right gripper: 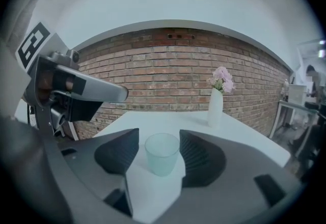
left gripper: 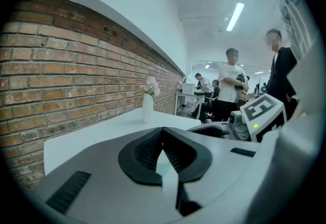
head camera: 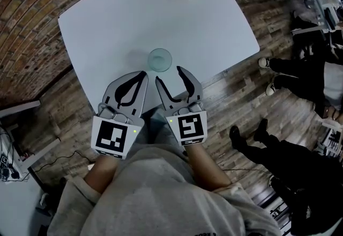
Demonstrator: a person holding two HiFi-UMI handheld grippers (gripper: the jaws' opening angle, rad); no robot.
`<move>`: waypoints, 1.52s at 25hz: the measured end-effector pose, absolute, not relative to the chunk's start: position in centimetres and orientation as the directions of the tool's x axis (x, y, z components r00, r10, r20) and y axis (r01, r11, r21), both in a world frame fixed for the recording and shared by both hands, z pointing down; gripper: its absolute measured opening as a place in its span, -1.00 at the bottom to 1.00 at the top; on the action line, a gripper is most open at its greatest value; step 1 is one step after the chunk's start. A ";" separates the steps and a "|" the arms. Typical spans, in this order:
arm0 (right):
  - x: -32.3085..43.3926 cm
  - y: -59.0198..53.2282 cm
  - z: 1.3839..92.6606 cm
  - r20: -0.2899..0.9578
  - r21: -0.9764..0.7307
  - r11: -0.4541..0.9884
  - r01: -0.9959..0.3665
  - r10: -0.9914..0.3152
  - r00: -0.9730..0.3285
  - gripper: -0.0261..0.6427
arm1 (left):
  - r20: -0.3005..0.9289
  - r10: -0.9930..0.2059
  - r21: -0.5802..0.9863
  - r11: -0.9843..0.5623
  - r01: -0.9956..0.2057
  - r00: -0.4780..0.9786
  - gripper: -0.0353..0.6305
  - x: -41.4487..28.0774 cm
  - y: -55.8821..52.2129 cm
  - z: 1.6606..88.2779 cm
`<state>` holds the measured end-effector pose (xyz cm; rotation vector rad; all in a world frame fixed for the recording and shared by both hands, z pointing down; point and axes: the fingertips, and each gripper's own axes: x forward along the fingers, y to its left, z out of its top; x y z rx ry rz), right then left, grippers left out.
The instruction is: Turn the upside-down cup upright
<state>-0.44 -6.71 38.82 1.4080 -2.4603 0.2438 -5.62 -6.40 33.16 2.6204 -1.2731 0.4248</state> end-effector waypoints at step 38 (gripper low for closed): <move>-1.7 -8.7 44.1 0.451 -0.001 0.516 -0.856 -0.764 -0.461 0.08 | 0.396 -0.710 0.062 -0.612 -0.789 0.582 -0.87 -5.4 -6.2 34.7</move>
